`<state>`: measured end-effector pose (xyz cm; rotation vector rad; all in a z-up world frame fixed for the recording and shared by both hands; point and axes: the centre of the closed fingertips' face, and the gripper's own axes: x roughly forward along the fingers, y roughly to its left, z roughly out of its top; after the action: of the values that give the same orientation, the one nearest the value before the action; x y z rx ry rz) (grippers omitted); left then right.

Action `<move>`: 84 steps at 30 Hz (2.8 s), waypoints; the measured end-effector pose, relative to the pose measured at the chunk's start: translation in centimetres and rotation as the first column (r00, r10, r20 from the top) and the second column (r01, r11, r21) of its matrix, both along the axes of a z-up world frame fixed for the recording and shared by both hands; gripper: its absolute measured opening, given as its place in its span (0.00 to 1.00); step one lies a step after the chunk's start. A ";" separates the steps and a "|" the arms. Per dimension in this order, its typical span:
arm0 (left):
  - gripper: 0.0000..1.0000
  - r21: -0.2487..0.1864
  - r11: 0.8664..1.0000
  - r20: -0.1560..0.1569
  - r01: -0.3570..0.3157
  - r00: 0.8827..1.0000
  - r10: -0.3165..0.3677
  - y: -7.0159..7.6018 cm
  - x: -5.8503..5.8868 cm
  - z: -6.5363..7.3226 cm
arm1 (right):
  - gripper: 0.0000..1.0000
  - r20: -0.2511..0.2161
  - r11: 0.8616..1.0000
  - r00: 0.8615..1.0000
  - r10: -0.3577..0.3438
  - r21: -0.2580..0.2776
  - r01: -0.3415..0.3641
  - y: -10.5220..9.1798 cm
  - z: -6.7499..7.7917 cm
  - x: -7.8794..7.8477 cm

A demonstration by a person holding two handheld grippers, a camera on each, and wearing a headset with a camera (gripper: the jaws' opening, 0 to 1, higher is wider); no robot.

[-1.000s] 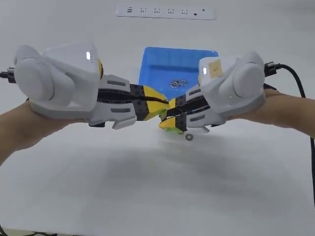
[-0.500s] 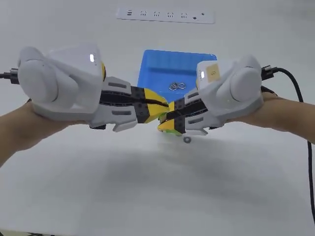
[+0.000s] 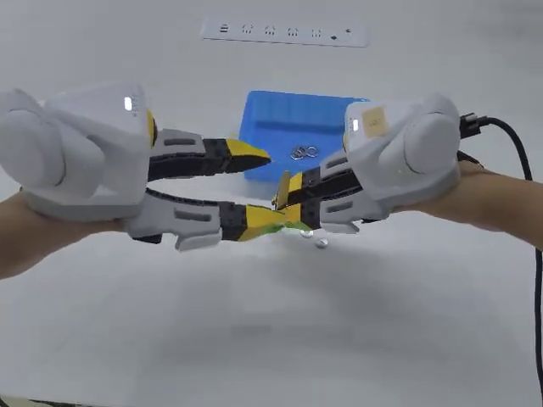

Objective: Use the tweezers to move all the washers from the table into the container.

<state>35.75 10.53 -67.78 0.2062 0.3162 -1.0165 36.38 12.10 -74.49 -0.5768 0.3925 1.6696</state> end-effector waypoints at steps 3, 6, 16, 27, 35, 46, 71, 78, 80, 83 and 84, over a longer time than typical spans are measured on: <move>0.71 0.003 1.000 -0.011 -0.021 1.000 0.021 0.3 -0.4 0.0 | 0.10 0.006 1.000 1.000 -0.009 0.006 0.009 -0.3 0.6 0.0; 0.76 0.003 0.999 -0.008 -0.042 0.999 0.042 0.7 -0.9 0.1 | 0.10 0.010 1.000 1.000 -0.021 0.014 0.021 -0.7 1.2 0.1; 0.99 -0.036 0.989 -0.021 -0.144 0.989 0.143 2.0 -1.5 0.2 | 0.10 0.033 0.994 0.997 -0.070 0.081 0.067 -1.0 4.6 0.1; 1.00 -0.059 0.979 0.015 -0.197 0.980 0.198 3.3 -1.7 0.9 | 0.09 0.038 0.985 0.990 -0.133 0.118 0.128 -1.0 7.2 2.8; 1.00 -0.057 0.977 0.009 -0.205 0.978 0.206 3.8 -2.2 0.1 | 0.09 0.060 0.981 0.981 -0.187 0.068 0.183 -1.0 7.2 6.5; 1.00 -0.064 0.966 0.017 -0.251 0.967 0.253 5.8 -2.2 0.2 | 0.09 0.060 0.971 0.971 -0.232 -0.053 0.235 -1.0 3.4 10.9; 1.00 -0.072 0.949 -0.001 -0.307 0.952 0.307 7.0 -2.2 -0.3 | 0.10 0.058 0.966 0.976 -0.210 -0.139 0.216 -1.1 -1.4 11.1; 1.00 -0.071 0.951 0.003 -0.301 0.953 0.302 6.7 -1.9 -0.2 | 0.09 0.060 0.969 0.978 -0.200 -0.132 0.207 -1.1 -1.0 11.0; 1.00 -0.079 0.952 0.006 -0.296 0.955 0.297 6.4 -1.4 -0.1 | 0.08 0.072 0.971 0.979 -0.190 -0.135 0.198 -1.2 -0.8 10.8; 0.99 -0.087 0.956 0.016 -0.281 0.959 0.283 5.9 -0.3 0.3 | 0.08 0.071 0.973 0.982 -0.176 -0.137 0.185 -1.1 -0.5 10.4; 0.99 -0.091 0.957 0.019 -0.275 0.960 0.278 5.7 0.1 0.5 | 0.08 0.080 0.974 0.982 -0.169 -0.139 0.179 -1.1 -0.4 10.3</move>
<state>35.87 16.24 -67.32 0.0952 0.2624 -0.7471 46.68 10.97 -74.91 -0.6856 0.5040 1.4573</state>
